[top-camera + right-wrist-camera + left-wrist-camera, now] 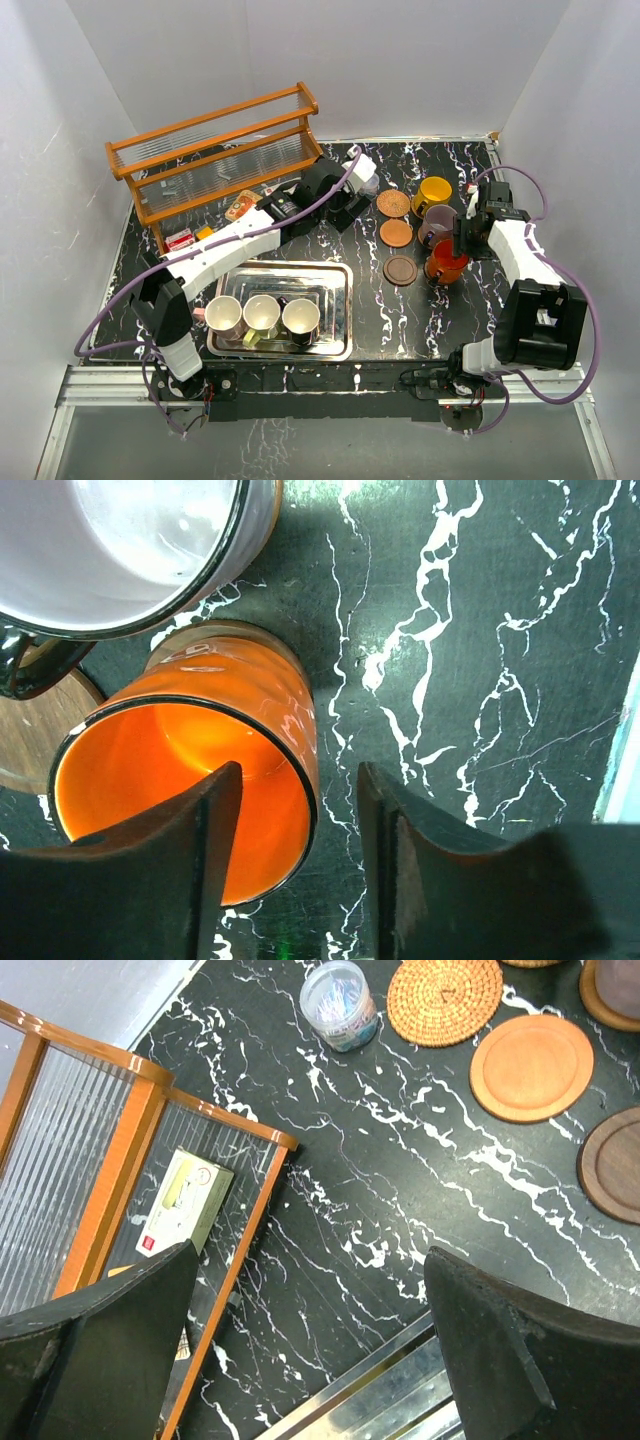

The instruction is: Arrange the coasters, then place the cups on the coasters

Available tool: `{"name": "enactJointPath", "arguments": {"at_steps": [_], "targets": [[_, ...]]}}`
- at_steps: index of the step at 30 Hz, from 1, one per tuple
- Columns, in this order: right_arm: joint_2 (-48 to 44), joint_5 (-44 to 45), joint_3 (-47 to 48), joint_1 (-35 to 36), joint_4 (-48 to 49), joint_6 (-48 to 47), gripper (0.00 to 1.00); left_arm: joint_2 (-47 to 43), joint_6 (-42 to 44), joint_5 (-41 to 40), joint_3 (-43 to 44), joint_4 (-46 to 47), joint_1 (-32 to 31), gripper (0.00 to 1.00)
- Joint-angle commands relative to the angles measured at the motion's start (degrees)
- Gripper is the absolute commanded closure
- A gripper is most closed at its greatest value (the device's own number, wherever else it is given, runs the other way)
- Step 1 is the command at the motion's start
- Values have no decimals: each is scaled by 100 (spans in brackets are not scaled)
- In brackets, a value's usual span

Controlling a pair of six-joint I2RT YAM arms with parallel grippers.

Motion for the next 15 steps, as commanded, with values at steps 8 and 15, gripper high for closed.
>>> {"name": "enactJointPath", "arguments": {"at_steps": [8,15], "targets": [[-656,-329,924,-24,139,-438,33,-618,491,821,-126,-1007,142,4],[-533,-1592,1543,40,61,-853,21,-1059,734,2713,-237,-2090,642,2]]}}
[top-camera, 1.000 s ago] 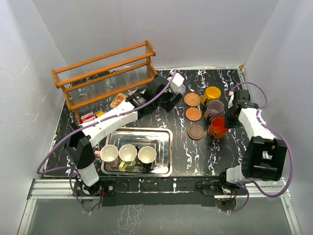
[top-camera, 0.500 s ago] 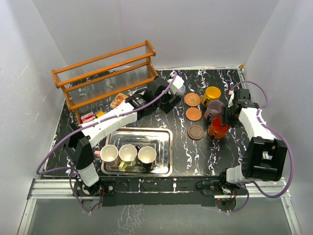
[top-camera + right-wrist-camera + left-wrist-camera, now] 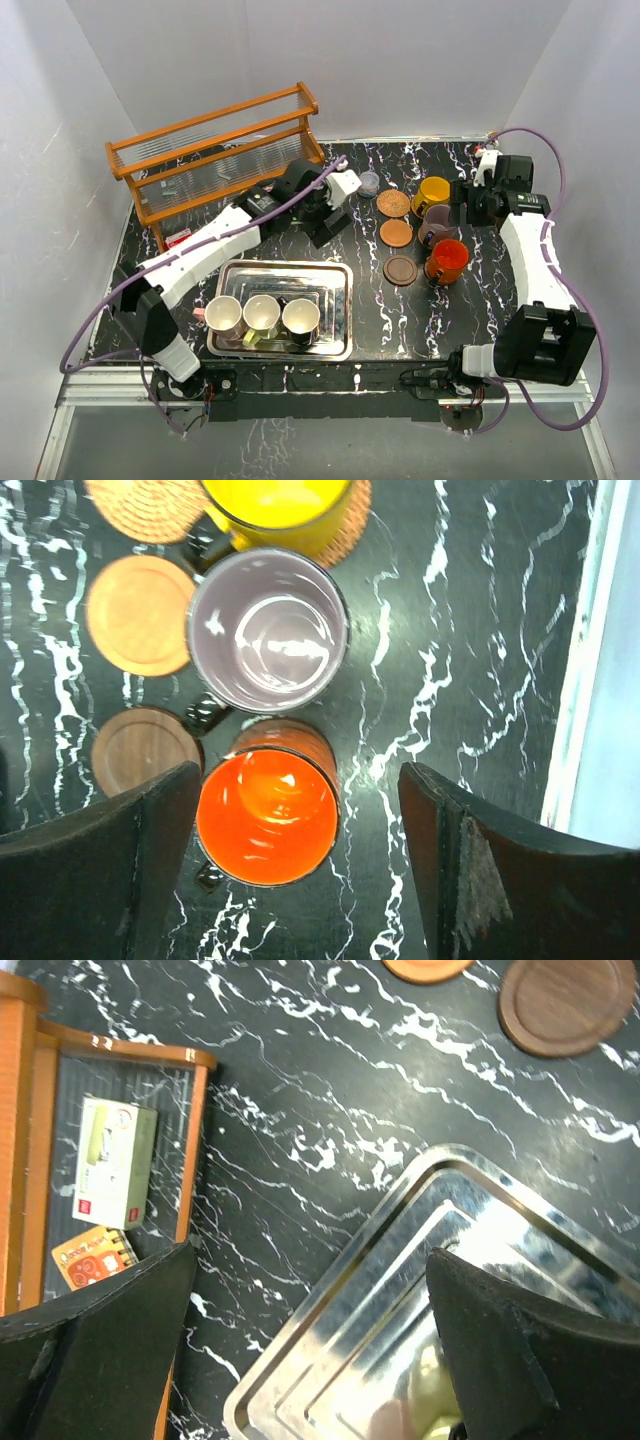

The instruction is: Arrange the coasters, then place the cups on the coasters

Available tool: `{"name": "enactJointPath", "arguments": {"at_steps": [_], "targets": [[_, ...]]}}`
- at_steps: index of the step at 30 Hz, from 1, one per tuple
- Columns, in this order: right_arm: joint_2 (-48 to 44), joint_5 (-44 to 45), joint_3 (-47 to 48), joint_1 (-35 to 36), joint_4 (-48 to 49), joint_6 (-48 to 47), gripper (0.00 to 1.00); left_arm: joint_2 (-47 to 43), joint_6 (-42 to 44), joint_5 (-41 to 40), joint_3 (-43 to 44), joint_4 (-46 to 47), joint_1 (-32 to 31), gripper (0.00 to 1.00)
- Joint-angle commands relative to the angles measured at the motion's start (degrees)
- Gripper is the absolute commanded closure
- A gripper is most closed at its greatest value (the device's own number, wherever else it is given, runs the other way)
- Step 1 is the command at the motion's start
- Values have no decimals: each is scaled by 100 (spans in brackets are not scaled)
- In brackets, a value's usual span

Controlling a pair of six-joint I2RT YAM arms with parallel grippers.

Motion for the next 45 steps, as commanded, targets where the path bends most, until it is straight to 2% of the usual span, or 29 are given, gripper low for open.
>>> {"name": "enactJointPath", "arguments": {"at_steps": [1,9,15,22,29,35,45], "targets": [[-54,-1138,485,59,116,-404,19,-625,353,1582,-14,-1153,333,1],[9,-2362,699,238,339,-1000,17,-1272,1738,3016,-321,-2904,524,3],[140,-2628,690,449,412,-1168,17,-1224,2381,3508,-493,-3291,492,9],[130,-3044,283,492,595,-1408,17,-686,2954,3254,-735,-3245,-124,17],[189,-3385,-15,486,762,-1442,17,-92,3365,3092,-779,-3027,-463,24],[27,-3359,-358,491,1096,-1283,17,306,3535,2962,-788,-2914,-646,45],[-4,-3213,-536,491,1233,-1208,17,612,3859,3031,-762,-3036,-757,62]]}}
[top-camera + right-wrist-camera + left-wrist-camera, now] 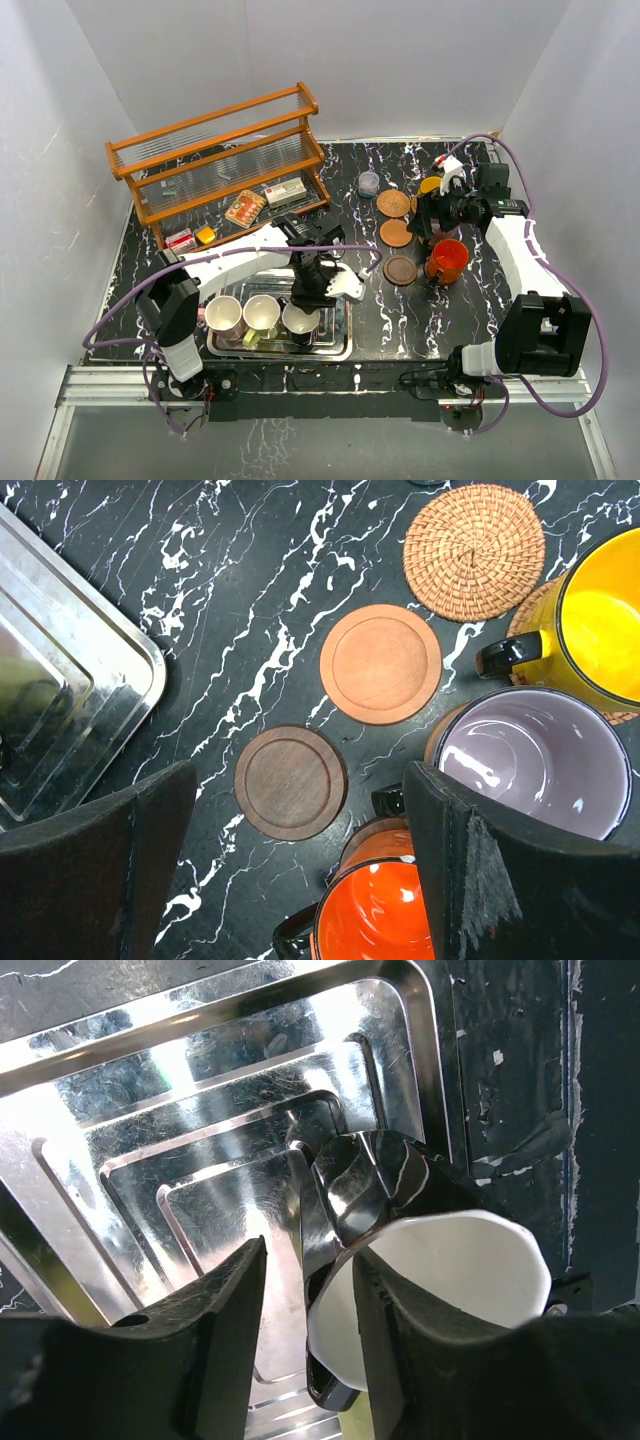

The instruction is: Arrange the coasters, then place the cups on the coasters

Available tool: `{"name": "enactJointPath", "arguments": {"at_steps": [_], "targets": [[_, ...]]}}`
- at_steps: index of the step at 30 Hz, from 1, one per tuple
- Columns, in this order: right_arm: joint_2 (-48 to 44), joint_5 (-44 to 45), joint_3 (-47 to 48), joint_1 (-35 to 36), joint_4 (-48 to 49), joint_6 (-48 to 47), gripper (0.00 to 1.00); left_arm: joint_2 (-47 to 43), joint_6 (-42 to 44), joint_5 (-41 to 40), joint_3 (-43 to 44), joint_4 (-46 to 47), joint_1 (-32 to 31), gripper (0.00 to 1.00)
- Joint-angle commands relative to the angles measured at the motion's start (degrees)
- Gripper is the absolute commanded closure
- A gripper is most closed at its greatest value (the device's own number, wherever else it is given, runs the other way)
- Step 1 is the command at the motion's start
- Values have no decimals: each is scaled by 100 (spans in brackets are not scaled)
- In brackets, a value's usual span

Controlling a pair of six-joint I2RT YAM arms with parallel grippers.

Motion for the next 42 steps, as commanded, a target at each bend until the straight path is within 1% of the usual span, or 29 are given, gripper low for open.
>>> {"name": "enactJointPath", "arguments": {"at_steps": [1,4,12,16,23,26,29,31,34,39,42], "targets": [[-195,-18,-21,26,412,68,17,65,309,141,22,-184,-50,64],[-194,-2,-28,20,411,78,18,168,379,132,98,-210,-67,70],[-234,83,-56,27,422,88,18,354,630,124,321,-342,-74,80],[-262,105,-48,23,424,95,18,469,715,87,471,-420,-77,88],[-241,145,106,21,416,142,18,551,703,-62,903,-518,-73,100],[-208,222,253,25,421,193,18,540,650,-163,1174,-528,-6,100],[-169,440,440,25,448,342,18,531,531,-166,1500,-493,203,100],[-145,619,579,26,506,470,17,516,266,-240,1726,-335,370,100],[-131,818,768,23,667,741,17,512,-397,-491,2033,187,678,100],[-97,951,1090,76,1047,1297,18,446,-2010,-885,2387,1583,1255,100],[-64,1037,1248,193,1320,1636,19,398,-2923,-1375,2419,2439,1436,100]]}}
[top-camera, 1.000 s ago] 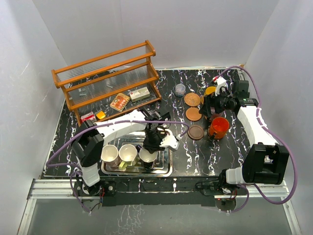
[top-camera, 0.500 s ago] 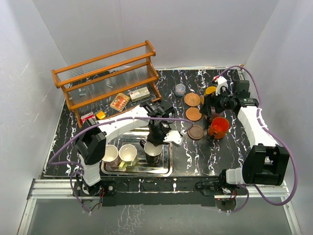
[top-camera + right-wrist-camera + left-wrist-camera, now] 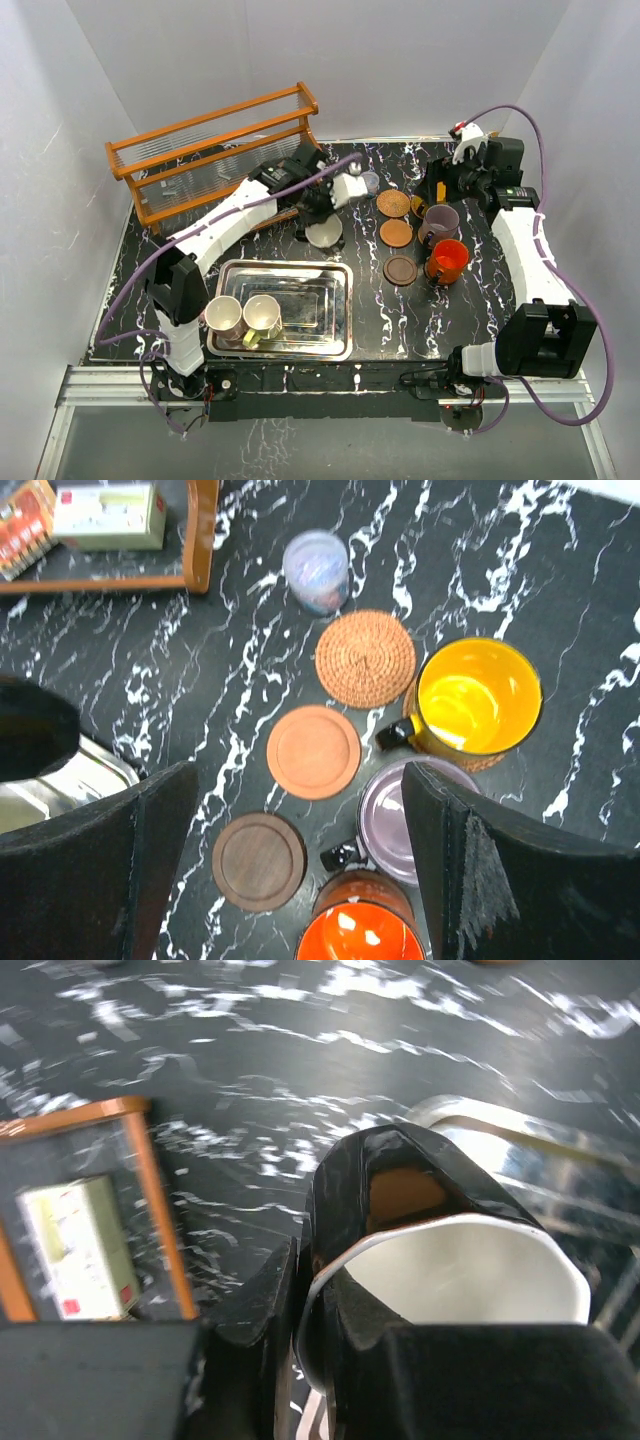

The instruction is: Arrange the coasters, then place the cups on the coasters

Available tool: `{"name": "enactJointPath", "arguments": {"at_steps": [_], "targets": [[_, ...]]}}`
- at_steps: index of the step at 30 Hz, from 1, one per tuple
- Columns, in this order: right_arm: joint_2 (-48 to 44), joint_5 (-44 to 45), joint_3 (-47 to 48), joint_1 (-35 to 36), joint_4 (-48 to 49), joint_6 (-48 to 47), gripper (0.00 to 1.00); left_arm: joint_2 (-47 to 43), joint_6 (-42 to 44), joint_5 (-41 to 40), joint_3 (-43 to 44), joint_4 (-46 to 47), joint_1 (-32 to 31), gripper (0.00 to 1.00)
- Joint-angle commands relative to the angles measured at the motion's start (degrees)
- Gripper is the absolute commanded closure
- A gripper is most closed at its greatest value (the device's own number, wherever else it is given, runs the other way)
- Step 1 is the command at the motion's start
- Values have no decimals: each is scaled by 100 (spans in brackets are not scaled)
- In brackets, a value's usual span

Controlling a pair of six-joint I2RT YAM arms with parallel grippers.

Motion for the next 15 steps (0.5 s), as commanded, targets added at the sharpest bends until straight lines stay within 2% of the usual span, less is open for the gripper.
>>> {"name": "enactJointPath", "arguments": {"at_steps": [1,4,8,11,15], "targets": [[6,234,484,194,851,693,19,-303,-1726,-759,330,1527,240,100],[30,398,564,440,1136,920,20,-125,-2301,-1373,644,1791,254,100],[60,577,591,948,1489,1161,20,230,-2983,-1738,1117,1756,267,100],[68,602,547,1239,1665,1346,21,318,-3579,-1863,1135,2001,267,100],[86,871,488,1680,1704,1479,22,330,-4493,-2547,942,2502,267,100]]}}
